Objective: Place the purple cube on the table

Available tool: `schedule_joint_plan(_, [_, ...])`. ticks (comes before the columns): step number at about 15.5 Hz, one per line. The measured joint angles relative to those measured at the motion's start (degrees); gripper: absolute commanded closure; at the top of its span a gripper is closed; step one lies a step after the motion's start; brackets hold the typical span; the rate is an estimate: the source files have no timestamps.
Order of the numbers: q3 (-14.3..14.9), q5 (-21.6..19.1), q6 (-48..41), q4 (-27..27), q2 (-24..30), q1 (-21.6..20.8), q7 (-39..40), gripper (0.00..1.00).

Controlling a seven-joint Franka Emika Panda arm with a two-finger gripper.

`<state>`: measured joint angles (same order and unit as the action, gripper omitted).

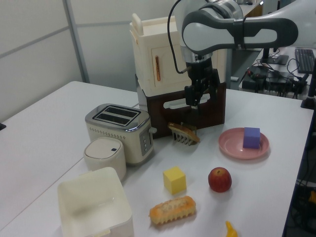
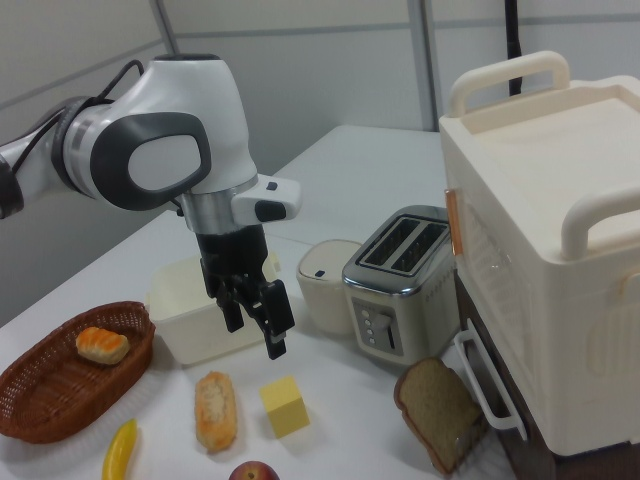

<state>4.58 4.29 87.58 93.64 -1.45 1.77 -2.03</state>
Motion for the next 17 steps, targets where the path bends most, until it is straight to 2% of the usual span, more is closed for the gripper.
schedule_joint_plan(3, [0.02,0.0,-1.0,0.0,0.0,0.89,3.37,0.0])
schedule_joint_plan(5, [0.07,0.0,-1.88,0.2,-0.02,2.33,8.57,0.0])
schedule_joint_plan(9, [0.22,0.0,-2.0,1.94,-0.63,7.57,21.98,0.0])
schedule_joint_plan(12, [0.32,0.01,-1.67,3.51,-1.17,11.78,28.43,0.0])
schedule_joint_plan(17, [0.46,0.19,6.54,8.99,-1.44,17.5,33.34,0.0])
